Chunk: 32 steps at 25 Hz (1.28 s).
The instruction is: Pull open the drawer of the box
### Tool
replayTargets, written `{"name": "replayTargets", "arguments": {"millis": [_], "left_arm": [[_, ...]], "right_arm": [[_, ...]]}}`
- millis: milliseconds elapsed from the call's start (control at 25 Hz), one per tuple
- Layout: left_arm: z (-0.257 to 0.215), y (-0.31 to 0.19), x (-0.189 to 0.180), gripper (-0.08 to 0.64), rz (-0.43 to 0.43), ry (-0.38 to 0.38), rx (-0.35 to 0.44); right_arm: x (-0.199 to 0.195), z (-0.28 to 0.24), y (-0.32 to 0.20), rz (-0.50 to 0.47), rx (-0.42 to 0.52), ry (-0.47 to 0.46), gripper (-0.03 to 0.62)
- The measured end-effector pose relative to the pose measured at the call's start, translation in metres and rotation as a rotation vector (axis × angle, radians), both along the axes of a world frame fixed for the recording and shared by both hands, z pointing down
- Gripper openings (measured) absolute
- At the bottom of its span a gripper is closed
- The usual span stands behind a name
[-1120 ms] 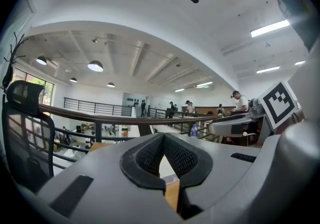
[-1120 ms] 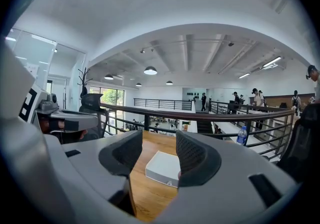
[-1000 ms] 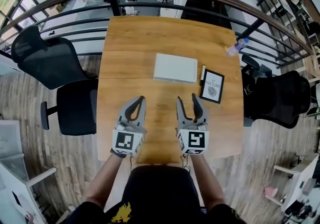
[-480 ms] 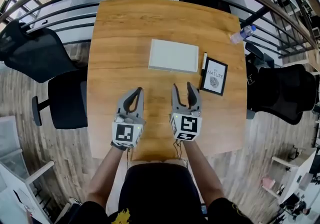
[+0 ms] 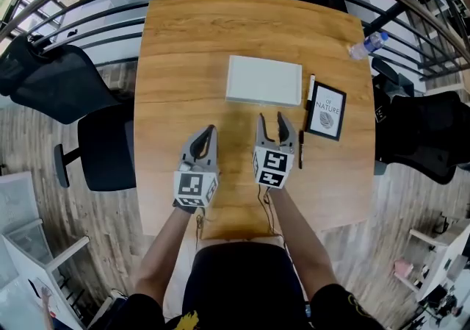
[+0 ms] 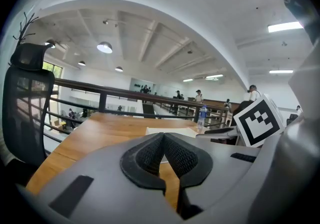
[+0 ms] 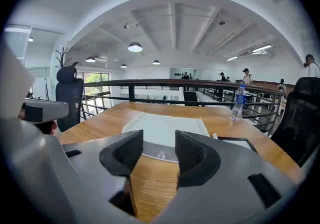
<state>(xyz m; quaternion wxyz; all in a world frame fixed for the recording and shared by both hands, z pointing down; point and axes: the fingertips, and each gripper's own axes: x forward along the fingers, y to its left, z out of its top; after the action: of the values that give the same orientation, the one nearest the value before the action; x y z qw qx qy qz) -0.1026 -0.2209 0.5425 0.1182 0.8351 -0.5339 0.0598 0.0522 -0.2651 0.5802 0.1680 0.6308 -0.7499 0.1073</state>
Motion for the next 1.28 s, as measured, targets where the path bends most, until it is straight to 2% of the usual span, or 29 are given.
{"name": "replayTargets", "arguments": {"millis": [160,360,760,1280], "left_arm": [[0.013,-0.007,0.001,0.017,-0.002,-0.032,-0.024],[0.020,-0.011,0.006,0.017,0.032,-0.052,-0.040],[0.023,-0.008,0.014,0.017,0.046,-0.057,-0.063],[0.028,-0.005,0.014,0.017,0.044,-0.068,-0.076]], "right_arm": [[0.006,0.029,-0.013,0.031,-0.039,0.016,0.190],[0.013,0.066,-0.027,0.086,-0.121,-0.012,0.190],[0.004,0.101,-0.044,0.078,-0.212,0.025,0.189],[0.007,0.107,-0.050,0.119,-0.227,0.027,0.155]]}}
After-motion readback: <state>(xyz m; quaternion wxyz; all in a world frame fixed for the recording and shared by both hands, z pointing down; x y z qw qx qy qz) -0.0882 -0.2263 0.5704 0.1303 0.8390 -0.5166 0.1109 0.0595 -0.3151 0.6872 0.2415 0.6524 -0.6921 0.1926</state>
